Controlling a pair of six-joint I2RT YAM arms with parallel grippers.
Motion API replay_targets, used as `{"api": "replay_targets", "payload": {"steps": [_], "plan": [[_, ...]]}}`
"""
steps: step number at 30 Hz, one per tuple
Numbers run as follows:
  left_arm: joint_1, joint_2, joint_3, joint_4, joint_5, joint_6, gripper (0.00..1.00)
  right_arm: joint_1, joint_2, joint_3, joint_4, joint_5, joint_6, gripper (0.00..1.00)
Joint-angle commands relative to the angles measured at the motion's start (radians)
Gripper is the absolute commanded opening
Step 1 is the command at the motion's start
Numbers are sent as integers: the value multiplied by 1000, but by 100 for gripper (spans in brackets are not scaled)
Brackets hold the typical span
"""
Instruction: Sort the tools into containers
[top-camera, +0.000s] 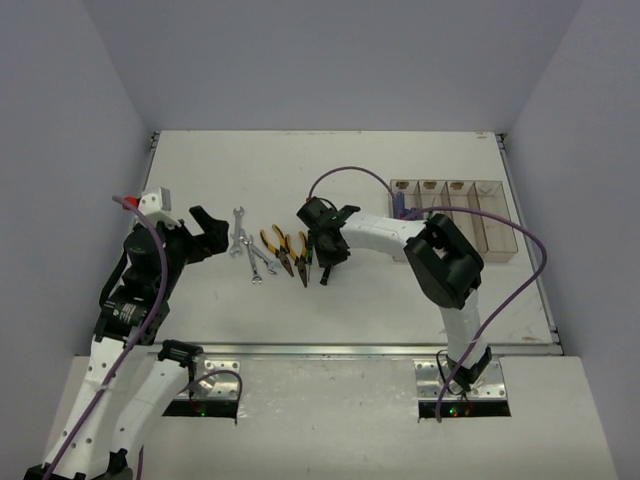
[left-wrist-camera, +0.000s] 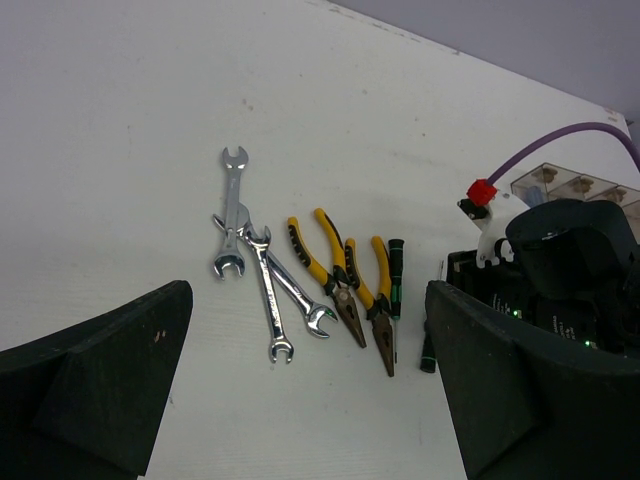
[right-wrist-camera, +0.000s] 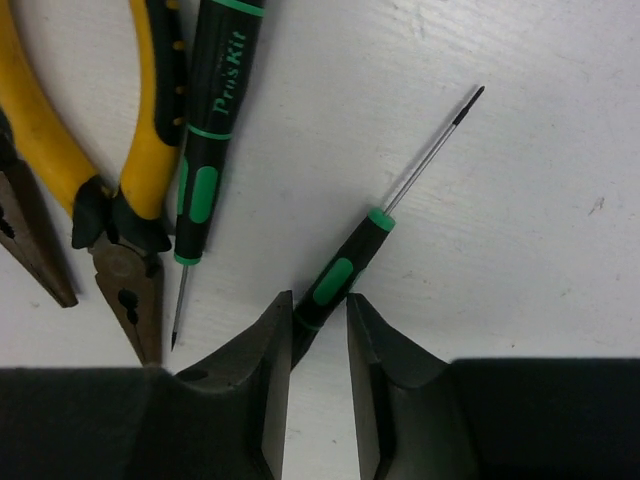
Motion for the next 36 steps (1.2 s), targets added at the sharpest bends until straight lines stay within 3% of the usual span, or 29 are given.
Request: {"api": "replay_targets", "payload": {"steps": [1, 10, 16, 21, 24, 28, 30, 36], "plan": [[-10, -8, 2, 52, 0, 4, 100, -35, -9, -59, -63, 20, 51, 29], [-17, -22, 1, 50, -4, 4, 100, -56, -67, -88, -43, 23, -3, 1], [-24, -24, 2, 51, -7, 2, 100, -140, -237, -70, -68, 54, -191, 0], [-27, -15, -1, 52, -6, 1, 100, -425, -372, -47, -104, 104, -429, 0], [-27, 1, -1, 53, 2, 1, 100, -569, -323, -3, -117, 109, -520, 0], [-28, 30, 0, 56, 14, 6, 100, -655, -211, 72, -129, 86, -574, 0], [-30, 49, 2, 56, 22, 8, 100, -678, -148, 121, -157, 91, -568, 6], [-27, 197, 43, 45, 81, 27, 100, -688, -120, 189, -198, 111, -506, 54]]}}
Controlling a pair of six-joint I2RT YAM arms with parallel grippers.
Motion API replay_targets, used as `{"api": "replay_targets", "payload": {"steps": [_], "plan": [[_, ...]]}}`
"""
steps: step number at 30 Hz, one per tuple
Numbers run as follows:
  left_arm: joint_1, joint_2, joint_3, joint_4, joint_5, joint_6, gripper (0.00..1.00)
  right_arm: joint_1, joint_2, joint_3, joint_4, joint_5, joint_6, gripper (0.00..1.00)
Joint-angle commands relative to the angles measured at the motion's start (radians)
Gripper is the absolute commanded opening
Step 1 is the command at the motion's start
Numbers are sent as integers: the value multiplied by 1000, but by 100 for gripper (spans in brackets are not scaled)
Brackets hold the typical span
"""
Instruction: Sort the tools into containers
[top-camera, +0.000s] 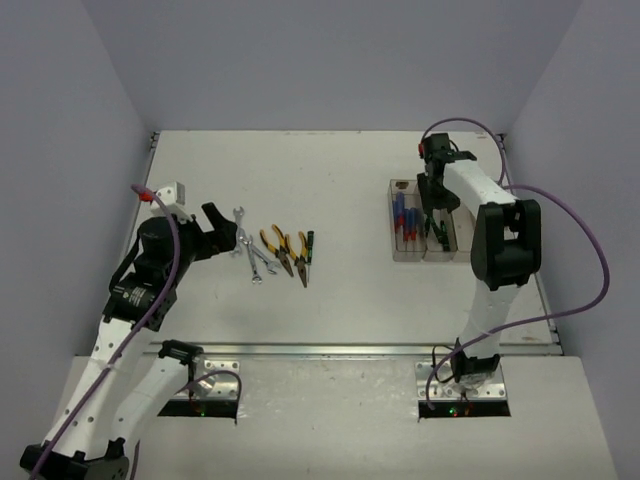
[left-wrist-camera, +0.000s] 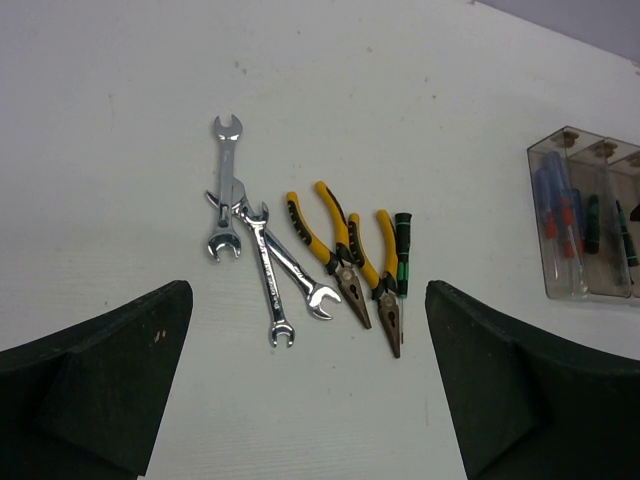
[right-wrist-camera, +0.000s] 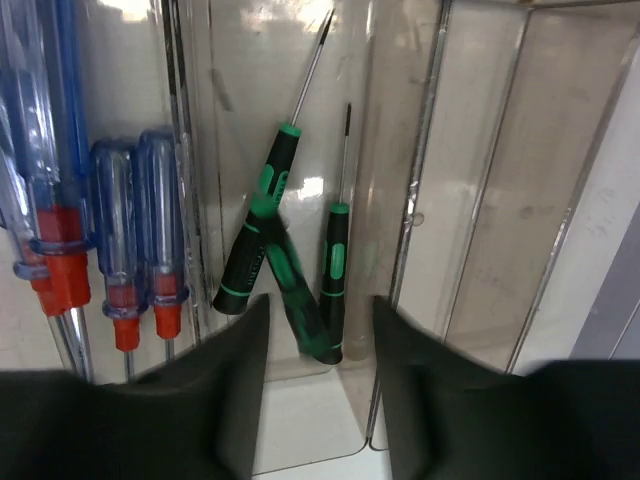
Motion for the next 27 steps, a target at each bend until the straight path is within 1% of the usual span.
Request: {"api": "replay_targets", "payload": {"steps": [1, 2, 3, 4, 5, 7, 8, 9, 10, 11, 12, 13, 14, 18, 21, 24, 27], "plan": [[-8, 161, 60, 19, 60, 16, 100, 2, -53, 79, -53, 14, 32, 60], [-11, 203, 74, 11, 90, -12, 100, 1, -69, 83, -63, 14, 43, 64], [-21, 258, 93, 10, 107, -37, 100, 2, -89, 85, -81, -11, 72, 65], [-55, 300, 107, 18, 90, -71, 100, 7, -123, 75, -78, -53, 98, 66], [-102, 341, 122, 30, 56, -103, 100, 13, -164, 45, -59, -106, 121, 66], [-223, 432, 161, 61, -55, -155, 100, 31, -262, -90, 27, -248, 156, 66], [-304, 485, 203, 71, -119, -178, 100, 37, -340, -154, 76, -317, 191, 68], [-365, 564, 256, 79, -163, -191, 98, 40, -412, -221, 134, -397, 230, 71], [-396, 659, 302, 86, -182, -197, 95, 41, -458, -289, 190, -481, 260, 73], [-411, 765, 331, 85, -185, -198, 88, 41, -480, -341, 226, -537, 274, 74], [-412, 825, 364, 83, -189, -198, 88, 41, -498, -345, 232, -540, 290, 76], [-423, 913, 416, 81, -194, -192, 73, 42, -519, -381, 222, -560, 300, 76], [-431, 996, 477, 59, -204, -191, 66, 42, -543, -404, 226, -571, 307, 76], [-467, 1174, 614, 20, -263, -197, 51, 44, -610, -490, 260, -584, 304, 75], [-471, 1253, 665, 4, -305, -204, 48, 45, -626, -517, 262, -606, 299, 74], [-471, 1322, 725, -15, -327, -193, 48, 48, -630, -532, 272, -622, 298, 72], [-469, 1376, 760, -8, -321, -181, 48, 49, -628, -536, 276, -631, 294, 72]]}}
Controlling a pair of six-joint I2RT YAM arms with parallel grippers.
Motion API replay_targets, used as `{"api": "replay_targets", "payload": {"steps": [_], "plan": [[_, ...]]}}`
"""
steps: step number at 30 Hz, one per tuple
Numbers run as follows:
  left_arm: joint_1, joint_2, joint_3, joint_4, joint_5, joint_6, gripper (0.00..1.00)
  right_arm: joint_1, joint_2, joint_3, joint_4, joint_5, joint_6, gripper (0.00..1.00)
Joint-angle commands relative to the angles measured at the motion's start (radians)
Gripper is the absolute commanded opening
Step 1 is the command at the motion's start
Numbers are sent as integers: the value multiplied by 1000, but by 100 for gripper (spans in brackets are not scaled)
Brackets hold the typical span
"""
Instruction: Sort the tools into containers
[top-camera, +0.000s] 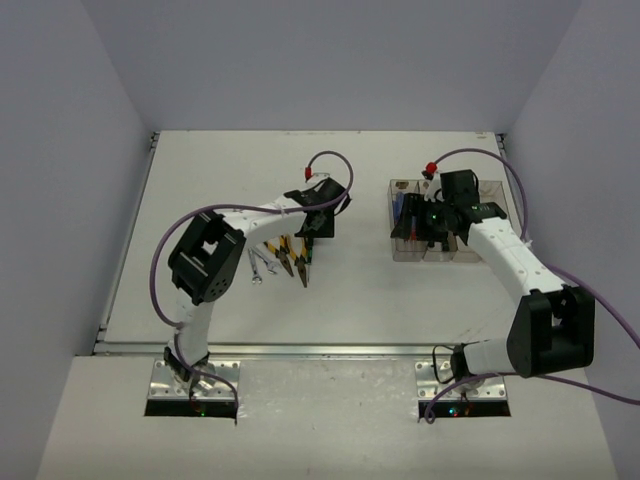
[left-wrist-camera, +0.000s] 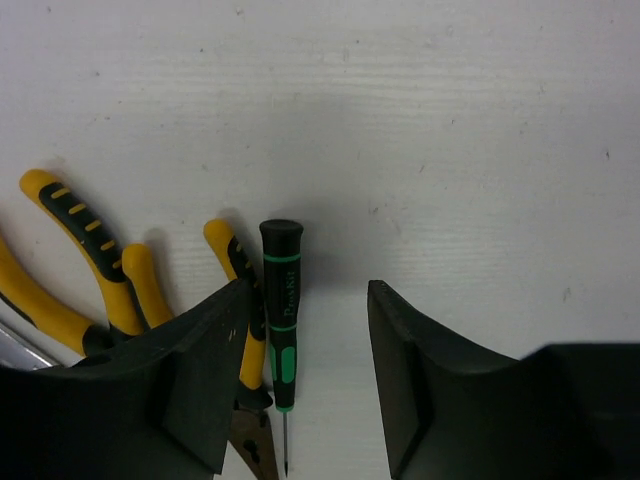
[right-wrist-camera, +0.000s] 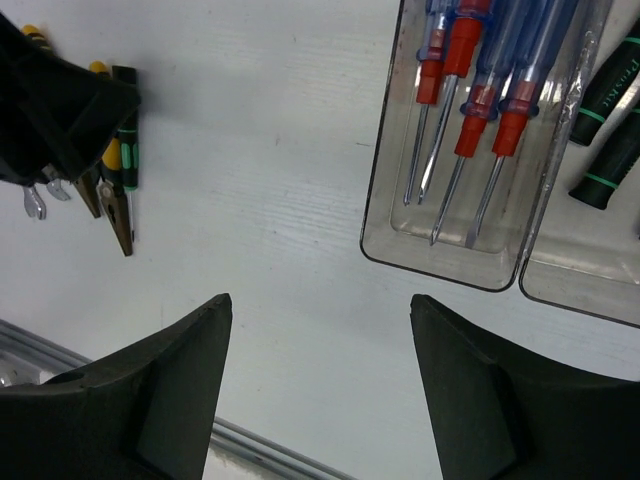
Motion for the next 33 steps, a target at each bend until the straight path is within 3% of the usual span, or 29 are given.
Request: {"api": "replay_targets", "payload": {"steps": [1, 14, 17, 20, 24, 26, 30, 33], "plan": [[-8, 61, 95, 4, -47, 8, 47, 3, -33, 6, 66, -44, 5, 71], [-3, 128, 111, -30, -89, -16, 42, 13, -25, 11, 69, -62, 3, 68], [-4, 139, 93, -12, -59, -15, 32, 21, -25, 14, 63, -61, 5, 68], [-4, 159, 86, 1, -25, -20, 13, 27, -46, 1, 67, -76, 11, 68], [-5, 144, 70, 23, 12, -27, 0, 25, -95, -52, 129, -145, 40, 77], [-4, 121, 59, 35, 35, -32, 0, 25, -126, -100, 185, -221, 71, 98], [-7, -5, -18, 145, 119, -76, 0, 27, -162, -263, 456, -479, 198, 99], [-17, -156, -189, 320, 241, -162, 0, 108, -182, -351, 536, -416, 214, 99]]}}
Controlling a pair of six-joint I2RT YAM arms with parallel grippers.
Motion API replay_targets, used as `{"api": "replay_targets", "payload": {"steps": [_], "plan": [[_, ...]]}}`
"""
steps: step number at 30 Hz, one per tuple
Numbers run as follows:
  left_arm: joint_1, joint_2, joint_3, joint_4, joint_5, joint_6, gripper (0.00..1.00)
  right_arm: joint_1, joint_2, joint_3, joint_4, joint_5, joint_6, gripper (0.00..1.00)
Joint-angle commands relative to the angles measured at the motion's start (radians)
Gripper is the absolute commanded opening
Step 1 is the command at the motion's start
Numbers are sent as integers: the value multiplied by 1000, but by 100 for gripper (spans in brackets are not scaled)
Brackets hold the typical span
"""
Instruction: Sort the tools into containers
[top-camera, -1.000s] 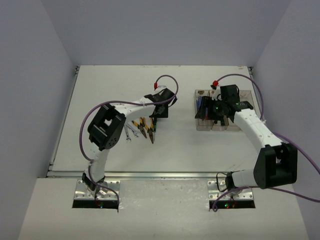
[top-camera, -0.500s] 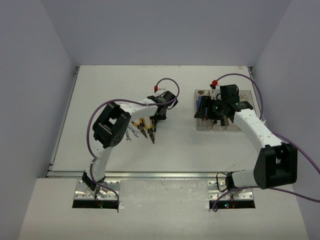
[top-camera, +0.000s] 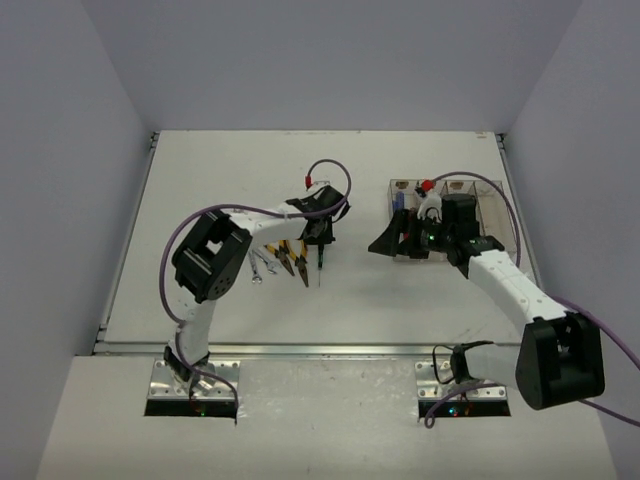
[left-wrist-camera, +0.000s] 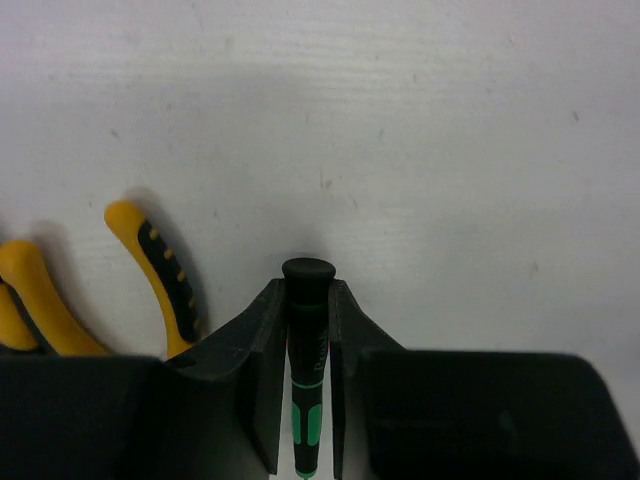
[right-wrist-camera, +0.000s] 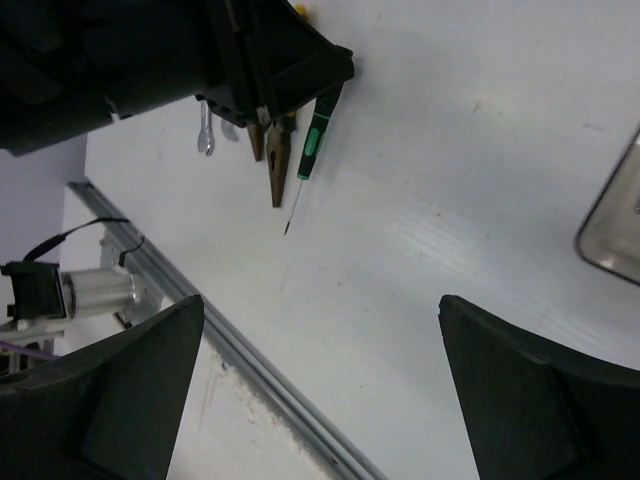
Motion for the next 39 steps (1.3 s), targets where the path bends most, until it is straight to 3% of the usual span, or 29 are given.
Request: {"api": "replay_targets", "payload": {"steps": [1, 4, 9, 13, 17, 18, 19, 20, 21, 23, 24, 25, 28, 33, 39], "plan": [[-23, -256, -198, 280, 196, -137, 0, 106, -37, -103, 253, -49, 80, 99], [-53, -383, -288, 434, 249, -206, 0, 162, -44, -149, 381, -26, 114, 92], [-109, -485, -367, 542, 269, -303, 0, 194, -36, -137, 382, 70, 114, 82], [-167, -537, -385, 573, 201, -331, 0, 209, -12, -117, 394, 10, 123, 60], [-178, -548, -392, 597, 223, -344, 0, 213, -16, -129, 432, 7, 150, 37], [-179, -548, -396, 607, 229, -344, 0, 211, -21, -126, 436, 8, 155, 27], [-179, -548, -401, 616, 232, -341, 0, 212, -21, -123, 427, 13, 155, 8], [-180, -548, -400, 612, 231, -328, 3, 212, -23, -117, 401, 35, 150, 2], [-181, -548, -395, 602, 227, -312, 6, 211, -26, -108, 369, 63, 143, 0], [-181, -546, -354, 506, 174, -273, 61, 211, -27, -60, 254, 159, 101, 0], [-181, -545, -315, 406, 112, -249, 84, 207, -23, -38, 166, 238, 70, 0], [-180, -545, -276, 340, 49, -228, 100, 203, -21, -12, 108, 291, 38, 0], [-156, -607, -203, 96, -196, -202, 100, 115, 44, 135, -120, 513, -92, 0], [-13, -722, -275, -22, -209, -144, 100, -12, 281, 365, -325, 838, -252, 0], [23, -809, -396, -25, -214, -98, 100, -103, 557, 617, -409, 904, -318, 0]]}}
